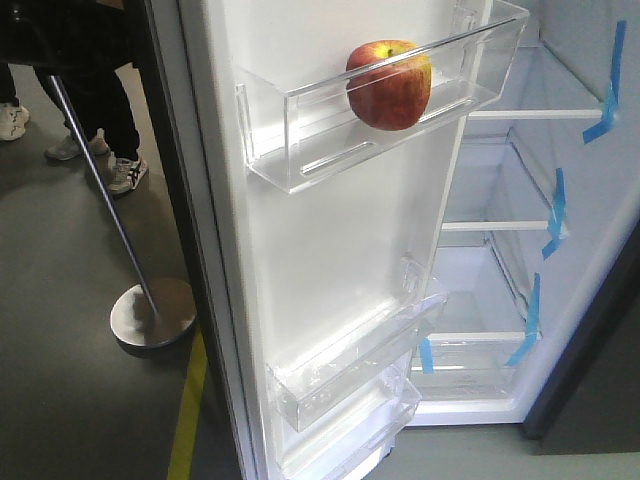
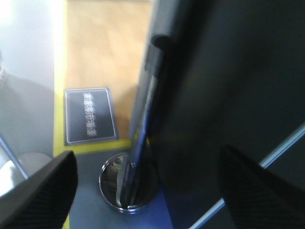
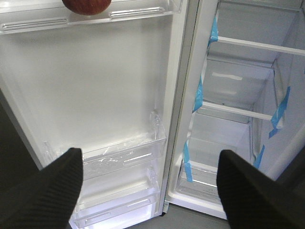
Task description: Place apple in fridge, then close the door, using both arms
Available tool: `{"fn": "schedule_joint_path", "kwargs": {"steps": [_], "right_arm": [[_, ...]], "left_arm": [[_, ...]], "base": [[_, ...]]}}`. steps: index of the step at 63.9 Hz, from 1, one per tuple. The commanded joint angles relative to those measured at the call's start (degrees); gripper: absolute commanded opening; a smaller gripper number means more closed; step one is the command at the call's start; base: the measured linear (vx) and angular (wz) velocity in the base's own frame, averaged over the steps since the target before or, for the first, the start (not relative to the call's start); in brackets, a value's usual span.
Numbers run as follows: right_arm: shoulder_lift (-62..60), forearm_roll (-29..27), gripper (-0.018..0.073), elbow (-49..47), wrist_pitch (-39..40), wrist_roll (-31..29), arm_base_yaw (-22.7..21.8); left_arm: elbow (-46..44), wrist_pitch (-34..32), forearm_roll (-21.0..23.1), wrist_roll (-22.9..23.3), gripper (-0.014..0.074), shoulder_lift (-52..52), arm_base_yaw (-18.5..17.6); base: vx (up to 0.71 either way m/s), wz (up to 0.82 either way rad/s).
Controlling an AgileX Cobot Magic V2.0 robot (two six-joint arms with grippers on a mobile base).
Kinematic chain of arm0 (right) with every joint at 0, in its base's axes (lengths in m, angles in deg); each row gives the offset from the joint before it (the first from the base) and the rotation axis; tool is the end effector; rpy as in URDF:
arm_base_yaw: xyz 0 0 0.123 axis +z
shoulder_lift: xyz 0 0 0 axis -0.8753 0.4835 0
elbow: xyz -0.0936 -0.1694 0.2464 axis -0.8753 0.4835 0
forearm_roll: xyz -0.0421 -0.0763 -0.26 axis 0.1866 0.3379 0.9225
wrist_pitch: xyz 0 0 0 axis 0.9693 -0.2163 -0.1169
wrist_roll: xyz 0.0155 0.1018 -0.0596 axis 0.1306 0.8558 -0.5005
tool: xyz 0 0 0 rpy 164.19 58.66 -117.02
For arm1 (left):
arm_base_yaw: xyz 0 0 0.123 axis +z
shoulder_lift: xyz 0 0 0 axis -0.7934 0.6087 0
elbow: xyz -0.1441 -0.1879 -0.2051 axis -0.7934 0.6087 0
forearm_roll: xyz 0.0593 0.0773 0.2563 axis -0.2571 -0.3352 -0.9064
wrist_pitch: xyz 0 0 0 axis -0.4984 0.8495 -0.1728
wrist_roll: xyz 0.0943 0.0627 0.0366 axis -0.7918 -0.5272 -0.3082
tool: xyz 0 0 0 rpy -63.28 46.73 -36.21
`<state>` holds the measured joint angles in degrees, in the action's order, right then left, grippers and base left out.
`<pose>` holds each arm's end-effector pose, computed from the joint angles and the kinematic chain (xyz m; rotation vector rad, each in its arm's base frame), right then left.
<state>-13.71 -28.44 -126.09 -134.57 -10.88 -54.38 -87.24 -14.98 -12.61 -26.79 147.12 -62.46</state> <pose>0.0914 0.0287 0.4082 -0.2602 1.9990 0.1965 0.4531 -0.0931 0.4124 0.0244 2.0764 -0.3550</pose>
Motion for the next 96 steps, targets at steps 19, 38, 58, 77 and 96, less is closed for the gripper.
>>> {"fn": "schedule_joint_path", "kwargs": {"steps": [19, 38, 58, 77, 96], "right_arm": [[0.5, 0.0, 0.055, -1.7, 3.7, -0.6, -0.5], [0.5, 0.0, 0.055, -1.7, 3.7, -0.6, -0.5], [0.5, 0.0, 0.055, -1.7, 3.7, -0.6, -0.5], [0.5, 0.0, 0.055, -1.7, 3.7, -0.6, -0.5], [0.5, 0.0, 0.055, -1.7, 3.7, -0.6, -0.5]], "left_arm": [[-5.4, 1.6, 14.6, -15.7, 0.057, -1.4, -11.6], [-5.4, -7.0, 21.3, -20.5, 0.057, -0.6, -23.3], [-6.7, -15.0, 21.1, -20.5, 0.057, 4.3, -31.6], [-16.5, -12.1, 21.0, -20.5, 0.057, 12.4, -35.5], [-18.5, -8.6, 20.9, -20.3, 0.057, 12.8, -35.5]], "base": [[0.0, 0.0], [0.0, 0.0], [0.0, 0.0], [0.0, 0.0], [0.0, 0.0]]}}
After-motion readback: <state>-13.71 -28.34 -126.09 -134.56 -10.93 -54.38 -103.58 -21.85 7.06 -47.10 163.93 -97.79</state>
